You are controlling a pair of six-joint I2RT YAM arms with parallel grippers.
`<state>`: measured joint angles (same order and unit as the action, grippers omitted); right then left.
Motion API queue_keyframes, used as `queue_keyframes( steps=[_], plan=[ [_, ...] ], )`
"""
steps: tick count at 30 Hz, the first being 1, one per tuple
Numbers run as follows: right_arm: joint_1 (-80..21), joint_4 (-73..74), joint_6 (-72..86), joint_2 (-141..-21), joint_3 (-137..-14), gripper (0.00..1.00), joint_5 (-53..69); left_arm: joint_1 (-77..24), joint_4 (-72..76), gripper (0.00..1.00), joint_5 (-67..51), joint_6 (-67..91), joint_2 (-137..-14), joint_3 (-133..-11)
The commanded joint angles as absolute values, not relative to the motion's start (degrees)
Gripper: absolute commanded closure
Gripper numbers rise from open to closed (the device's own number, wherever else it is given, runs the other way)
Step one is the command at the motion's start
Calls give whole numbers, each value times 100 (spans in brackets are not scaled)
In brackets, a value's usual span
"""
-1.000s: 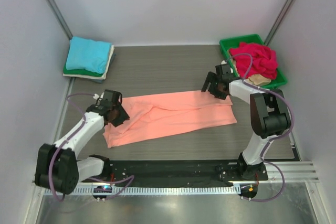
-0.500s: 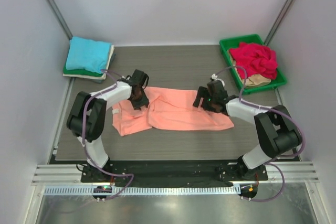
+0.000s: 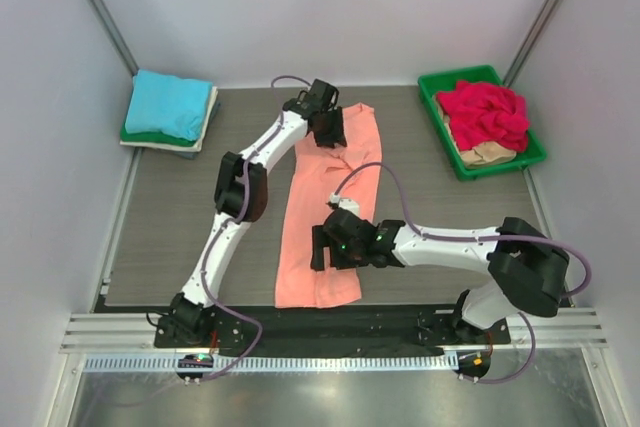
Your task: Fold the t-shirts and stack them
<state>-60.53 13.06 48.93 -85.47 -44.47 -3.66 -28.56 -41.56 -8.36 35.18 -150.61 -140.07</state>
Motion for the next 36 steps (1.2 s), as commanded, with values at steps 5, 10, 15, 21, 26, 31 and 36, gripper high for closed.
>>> queue_keyframes(
  steps=[5, 10, 15, 21, 26, 31, 36],
  plan=[
    [-5880, 2768, 4343, -7910, -5624, 10, -1880, -2953, -3973, 37, -538, 2409, -12897, -13326],
    [-4986, 2856, 3754, -8120, -6300, 8, -1794, -2865, -3946, 17, 1026, 2171, -10603, -11439],
    [-4105, 2839, 3025, -9112, -7407, 8, -1565, -2830, -3402, 4, 1713, 2512, -8055, -8531],
    [-3657, 2979, 2585, -10937, -9463, 8, -1433, -2865, -2225, 9, 968, 3977, -5259, -4750],
    [-3384, 3199, 2338, -12364, -11116, 8, -1248, -3286, -1152, 11, 458, 4728, -4825, -3007],
    [-3270, 3216, 2004, -13847, -12301, 9, -1283, -3726, -617, 11, 466, 4720, -5255, -2523],
    [-3059, 3217, 2039, -14466, -12709, 9, -1292, -3771, -18, 11, 449, 4746, -5624, -2303]
  ],
)
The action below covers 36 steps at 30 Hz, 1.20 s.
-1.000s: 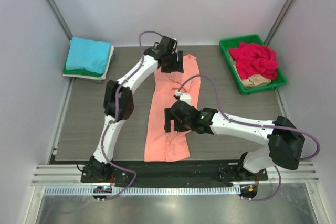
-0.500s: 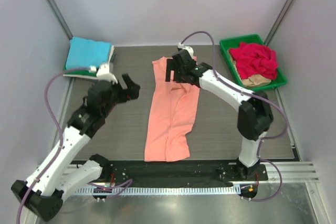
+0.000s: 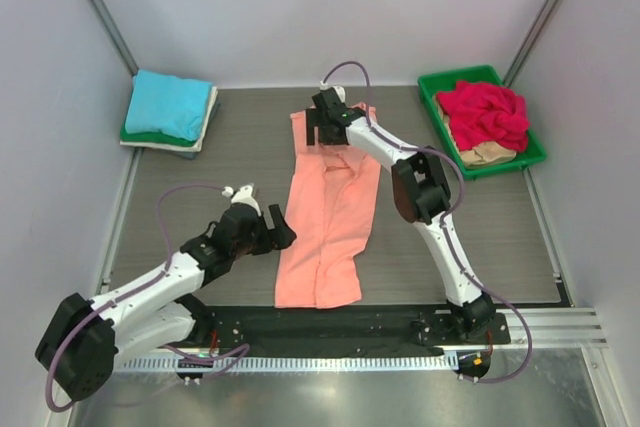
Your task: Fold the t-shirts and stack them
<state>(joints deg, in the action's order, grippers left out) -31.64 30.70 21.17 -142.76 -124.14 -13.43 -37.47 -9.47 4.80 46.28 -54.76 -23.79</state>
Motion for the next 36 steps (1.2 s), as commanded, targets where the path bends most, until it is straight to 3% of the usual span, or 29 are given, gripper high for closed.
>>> queue_keyframes(
  steps=[1, 12, 19, 23, 28, 33, 34, 36],
  plan=[
    [-3032, 3217, 2056, -14528, -12770, 8, -1257, -3771, 165, 11, 405, 4746, -5790, -2285],
    [-2593, 3147, 2223, -15846, -14096, 8, -757, -3771, 255, 10, 159, 4650, -7144, -2829],
    [-2101, 2024, 2962, -16278, -14511, 6, 720, -3727, 255, 10, 185, 4623, -7365, -2944],
    [-2083, 1363, 2576, -15988, -14423, 0, 1238, -3683, 229, 11, 150, 4632, -7479, -3006],
    [-2092, 1099, 2329, -15146, -14126, 0, 1635, -3683, 176, 12, 193, 4693, -7427, -2962],
    [-2179, 975, 2715, -13461, -13151, 0, 1424, -3683, -217, 22, 351, 4904, -7225, -3006],
    [-2223, 976, 2759, -13099, -12583, 0, 1259, -3683, -289, 30, 334, 4930, -7172, -3023],
    [-2250, 1019, 2812, -12431, -11817, 0, 1047, -3683, -474, 35, 281, 5105, -6988, -2989]
  ],
)
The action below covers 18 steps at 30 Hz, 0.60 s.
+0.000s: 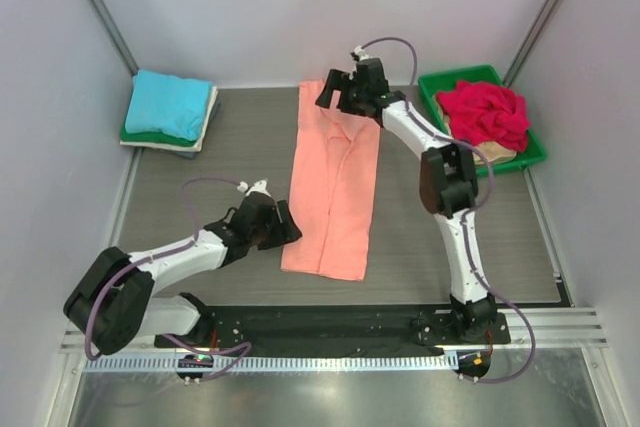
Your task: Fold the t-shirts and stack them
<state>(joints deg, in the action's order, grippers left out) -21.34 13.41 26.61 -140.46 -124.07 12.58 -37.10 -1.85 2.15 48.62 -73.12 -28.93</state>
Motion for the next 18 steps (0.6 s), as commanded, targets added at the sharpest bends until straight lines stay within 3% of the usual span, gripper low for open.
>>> queue_keyframes(
  steps=[1, 3, 6, 10, 18],
  plan=[
    [-2259, 1089, 2969, -11662, -10969, 0, 854, -3691, -527, 39, 246, 5193, -6935, -2953],
    [-2259, 1369, 3172, -10894, -10085, 0, 616, -3726, -650, 42, 176, 5343, -6777, -2796],
    [-2302, 1888, 3506, -9539, -7822, 0, 563, -3858, -773, 48, 158, 5633, -6523, -2533],
    [-2557, 2065, 3884, -8168, -5834, 0, 650, -4095, -887, 49, 272, 5932, -6197, -2321],
    [-3954, 2048, 4886, -6242, -3280, 3, 299, -4772, -1467, 48, 667, 6214, -6346, -2513]
  ],
)
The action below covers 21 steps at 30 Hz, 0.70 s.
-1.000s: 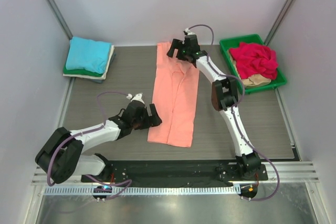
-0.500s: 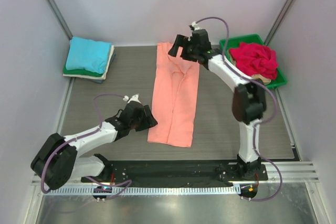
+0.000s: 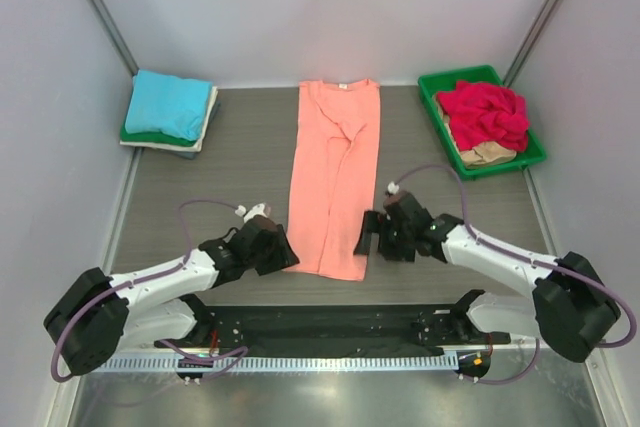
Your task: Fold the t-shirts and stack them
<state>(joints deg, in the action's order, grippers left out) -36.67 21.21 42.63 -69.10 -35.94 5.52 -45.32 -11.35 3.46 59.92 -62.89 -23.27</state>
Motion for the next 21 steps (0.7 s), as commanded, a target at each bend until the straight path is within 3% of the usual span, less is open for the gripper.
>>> queue_keyframes(
  steps=[1, 6, 13, 16, 17, 18, 19, 20, 21],
  plan=[
    [-4146, 2013, 5078, -6136, -2991, 5, 290, -4825, -1520, 47, 738, 6257, -6354, -2514],
    [-4421, 1663, 5440, -5792, -2418, 21, 237, -4983, -1564, 47, 949, 6398, -6363, -2461],
    [-4702, 1011, 5599, -6345, -2285, 27, 334, -5054, -1871, 47, 1195, 6556, -6302, -2575],
    [-4746, 879, 5590, -6609, -2285, 41, 290, -5062, -1969, 50, 1266, 6565, -6284, -2575],
    [-4746, 870, 5590, -6662, -2268, 51, 264, -5054, -1951, 52, 1257, 6557, -6302, -2575],
    [-4746, 861, 5599, -6653, -2268, 58, 211, -5062, -1951, 55, 1239, 6557, -6319, -2584],
    [-4746, 870, 5616, -6636, -2233, 72, 185, -5062, -1960, 68, 1222, 6548, -6363, -2593],
    [-4746, 879, 5625, -6549, -2206, 78, 150, -5062, -1943, 73, 1222, 6530, -6372, -2593],
    [-4746, 879, 5660, -6504, -2145, 83, 132, -5062, -1942, 85, 1230, 6513, -6372, -2593]
  ],
)
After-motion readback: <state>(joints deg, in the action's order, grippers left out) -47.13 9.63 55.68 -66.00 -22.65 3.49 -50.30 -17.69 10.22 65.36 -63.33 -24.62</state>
